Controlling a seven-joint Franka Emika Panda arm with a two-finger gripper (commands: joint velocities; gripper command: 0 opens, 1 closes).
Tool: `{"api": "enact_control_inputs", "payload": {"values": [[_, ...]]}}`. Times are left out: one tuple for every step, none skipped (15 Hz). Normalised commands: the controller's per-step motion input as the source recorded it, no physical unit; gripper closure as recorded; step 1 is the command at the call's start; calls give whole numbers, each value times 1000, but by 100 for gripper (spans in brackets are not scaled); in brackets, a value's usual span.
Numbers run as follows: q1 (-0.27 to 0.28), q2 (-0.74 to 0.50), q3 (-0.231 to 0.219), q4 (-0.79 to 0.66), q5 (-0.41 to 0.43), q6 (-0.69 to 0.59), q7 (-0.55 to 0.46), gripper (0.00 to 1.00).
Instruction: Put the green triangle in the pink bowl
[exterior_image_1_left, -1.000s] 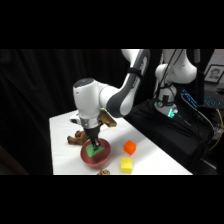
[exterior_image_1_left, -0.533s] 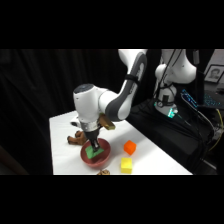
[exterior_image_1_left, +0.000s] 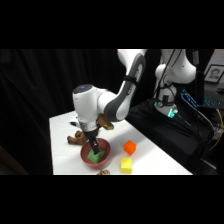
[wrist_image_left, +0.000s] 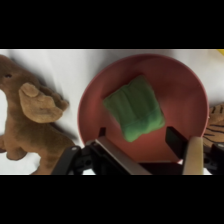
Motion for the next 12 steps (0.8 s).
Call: {"api": "enact_control_inputs", "payload": {"values": [[0, -88, -12, 93, 60, -210, -3, 0], [10, -129, -20, 84, 50, -254, 10, 0], [20, -187, -26, 63, 37, -296, 20, 0], [22, -213, -26, 49, 33, -303, 23, 0], [13, -261, -10, 28, 43, -342, 5, 0], [15, -287, -9, 11, 35, -346, 3, 0], [10, -298, -1, 3, 36, -355, -3, 0], [7, -328, 8, -15, 34, -367, -17, 0], [2, -328, 16, -19, 32, -368, -30, 0], [0, -342, 21, -31, 29, -364, -41, 0], [2, -344, 23, -45, 18, -338, -44, 0], [5, -336, 21, -49, 3, -312, -38, 0]]}}
